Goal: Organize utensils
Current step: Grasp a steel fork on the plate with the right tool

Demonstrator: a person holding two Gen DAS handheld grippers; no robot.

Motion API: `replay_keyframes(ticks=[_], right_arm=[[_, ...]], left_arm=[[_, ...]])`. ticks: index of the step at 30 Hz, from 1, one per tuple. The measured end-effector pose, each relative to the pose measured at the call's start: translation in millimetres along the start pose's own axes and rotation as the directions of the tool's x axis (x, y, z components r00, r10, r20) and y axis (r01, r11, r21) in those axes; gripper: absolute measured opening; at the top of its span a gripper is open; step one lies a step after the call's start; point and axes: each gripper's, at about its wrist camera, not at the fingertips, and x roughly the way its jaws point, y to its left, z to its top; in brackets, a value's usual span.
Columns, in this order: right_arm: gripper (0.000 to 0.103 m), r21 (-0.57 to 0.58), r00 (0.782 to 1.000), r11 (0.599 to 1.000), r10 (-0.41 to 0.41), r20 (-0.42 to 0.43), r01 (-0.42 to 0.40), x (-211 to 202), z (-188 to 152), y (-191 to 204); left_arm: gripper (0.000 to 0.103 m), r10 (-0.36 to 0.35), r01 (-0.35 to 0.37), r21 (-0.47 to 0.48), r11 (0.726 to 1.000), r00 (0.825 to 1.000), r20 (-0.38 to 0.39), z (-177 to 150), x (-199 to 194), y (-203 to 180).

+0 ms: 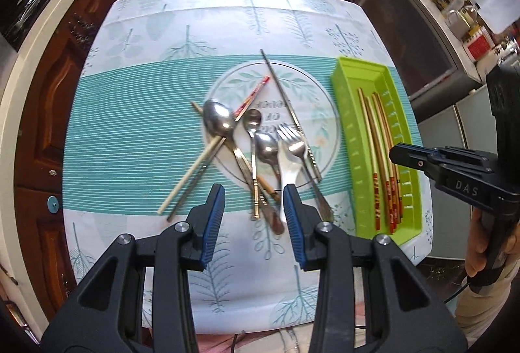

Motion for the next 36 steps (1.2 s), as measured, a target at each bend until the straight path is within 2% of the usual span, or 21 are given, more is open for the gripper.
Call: replay_keyframes(ticks=[6, 16, 19, 21, 29, 36], right_arm=[[0.007, -0.027, 1.000, 1.000, -0.001, -0.020, 0.000, 13, 10, 20], [0.007, -0.019, 0.995, 1.000, 0.007, -0.099, -0.009, 53, 19, 35], [0.013, -0.026, 0.992, 1.000, 0.003, -0.125, -0.007, 67, 18, 39], [0.017, -0.032, 0.990, 0.999, -0.006, -0.140, 0.002, 75, 15, 40], [0.017, -0.053, 0.978, 0.998, -0.031, -0.207, 0.021, 107, 8, 42], [0.017, -0.069, 0.976, 0.997, -0.050, -0.213, 0.036, 115, 6, 44]], left_arm=[[0.034, 0.011, -0.011, -0.028, 1.000, 1.000, -0.005, 0, 3, 30], [0.034, -0.002, -0.001, -0.058, 0.998, 0.999, -0.048, -4, 35, 62], [0.034, -0.010, 0.006, -0.056, 0.998, 0.998, -0.061, -6, 43, 67], [0.034, -0.019, 0.015, -0.053, 0.998, 0.997, -0.070, -8, 49, 70], [0.034, -0.063, 0.057, -0.058, 0.997, 0.994, -0.094, -12, 66, 64], [0.034, -0.086, 0.081, -0.058, 0.995, 0.991, -0.101, -8, 74, 58]])
